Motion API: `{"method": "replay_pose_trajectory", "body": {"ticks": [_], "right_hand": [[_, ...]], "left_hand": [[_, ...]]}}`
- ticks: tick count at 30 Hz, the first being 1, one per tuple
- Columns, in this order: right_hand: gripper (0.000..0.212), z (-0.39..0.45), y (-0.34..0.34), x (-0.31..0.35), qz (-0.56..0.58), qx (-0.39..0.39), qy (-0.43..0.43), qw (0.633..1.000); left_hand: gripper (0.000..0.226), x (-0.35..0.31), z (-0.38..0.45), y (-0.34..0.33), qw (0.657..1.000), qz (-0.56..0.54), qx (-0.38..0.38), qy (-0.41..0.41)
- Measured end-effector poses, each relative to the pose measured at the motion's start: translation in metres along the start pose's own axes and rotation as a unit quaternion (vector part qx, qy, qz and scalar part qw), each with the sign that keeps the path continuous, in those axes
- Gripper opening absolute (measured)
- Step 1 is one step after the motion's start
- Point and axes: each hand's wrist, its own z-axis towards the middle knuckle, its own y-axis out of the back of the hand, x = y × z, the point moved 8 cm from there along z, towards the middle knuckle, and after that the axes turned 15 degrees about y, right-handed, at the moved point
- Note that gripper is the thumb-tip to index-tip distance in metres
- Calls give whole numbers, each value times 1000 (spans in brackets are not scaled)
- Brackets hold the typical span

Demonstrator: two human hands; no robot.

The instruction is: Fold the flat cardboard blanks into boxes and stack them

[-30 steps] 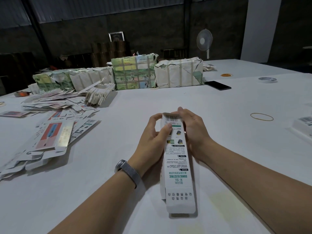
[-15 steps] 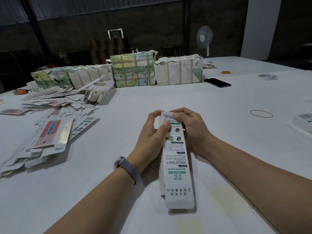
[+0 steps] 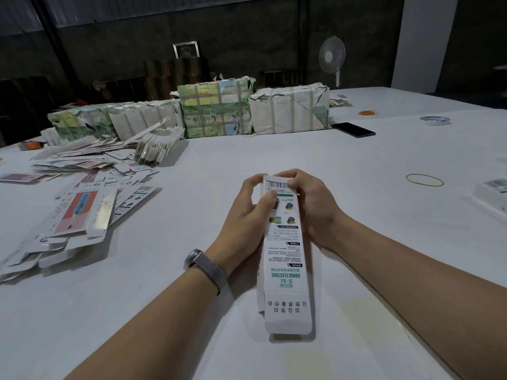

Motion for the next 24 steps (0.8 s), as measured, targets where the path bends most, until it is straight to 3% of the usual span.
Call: {"method": "replay_pose_trajectory", "body": {"ticks": [6,11,24], "right_hand": [[24,2,-1,-1,19,-8,13,1000],[18,2,-3,5,19,-3,26,999],[25,6,1,2,27,-25,36,999]], "left_hand": [[25,-3,-1,-3,1000,2,12,-6],[39,-3,-1,-6,1000,19,16,-3],[23,-2,-2,-6,999,25,21,6]]}}
